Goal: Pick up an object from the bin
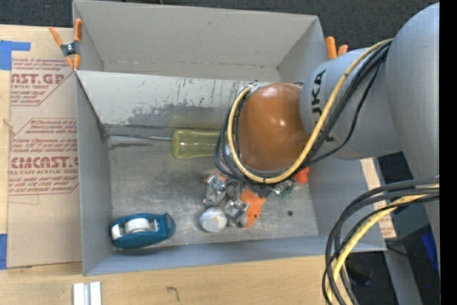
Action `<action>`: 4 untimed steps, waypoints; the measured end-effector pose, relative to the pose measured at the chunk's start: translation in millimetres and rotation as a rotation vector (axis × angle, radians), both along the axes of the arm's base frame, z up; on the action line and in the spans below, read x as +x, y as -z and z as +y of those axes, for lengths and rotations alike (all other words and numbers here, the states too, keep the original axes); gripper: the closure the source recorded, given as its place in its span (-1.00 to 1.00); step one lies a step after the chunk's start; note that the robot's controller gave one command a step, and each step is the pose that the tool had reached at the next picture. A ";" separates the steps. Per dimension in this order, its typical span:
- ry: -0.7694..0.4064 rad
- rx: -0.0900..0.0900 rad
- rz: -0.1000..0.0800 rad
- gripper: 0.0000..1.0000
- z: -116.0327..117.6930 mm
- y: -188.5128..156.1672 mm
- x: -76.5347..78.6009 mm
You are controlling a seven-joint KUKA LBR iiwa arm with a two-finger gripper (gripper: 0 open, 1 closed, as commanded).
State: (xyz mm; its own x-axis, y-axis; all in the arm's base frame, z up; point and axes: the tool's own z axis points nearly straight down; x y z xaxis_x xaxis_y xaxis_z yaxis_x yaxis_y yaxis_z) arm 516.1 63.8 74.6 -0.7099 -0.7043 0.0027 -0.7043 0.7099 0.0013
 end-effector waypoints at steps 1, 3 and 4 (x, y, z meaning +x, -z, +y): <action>0.000 0.000 0.000 1.00 0.0 0.0 0.0; -0.064 0.002 -0.001 1.00 -8.7 -58.4 0.6; -0.074 0.003 0.000 1.00 -3.4 -110.0 -0.9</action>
Offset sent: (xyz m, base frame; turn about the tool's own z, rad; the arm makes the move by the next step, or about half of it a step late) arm 0.0017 -0.0193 0.0470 -0.1177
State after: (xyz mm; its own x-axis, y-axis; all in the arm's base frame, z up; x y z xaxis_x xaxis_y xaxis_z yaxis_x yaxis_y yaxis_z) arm 515.1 60.4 184.6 -0.6556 -0.7551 0.0008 -0.7551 0.6556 0.0032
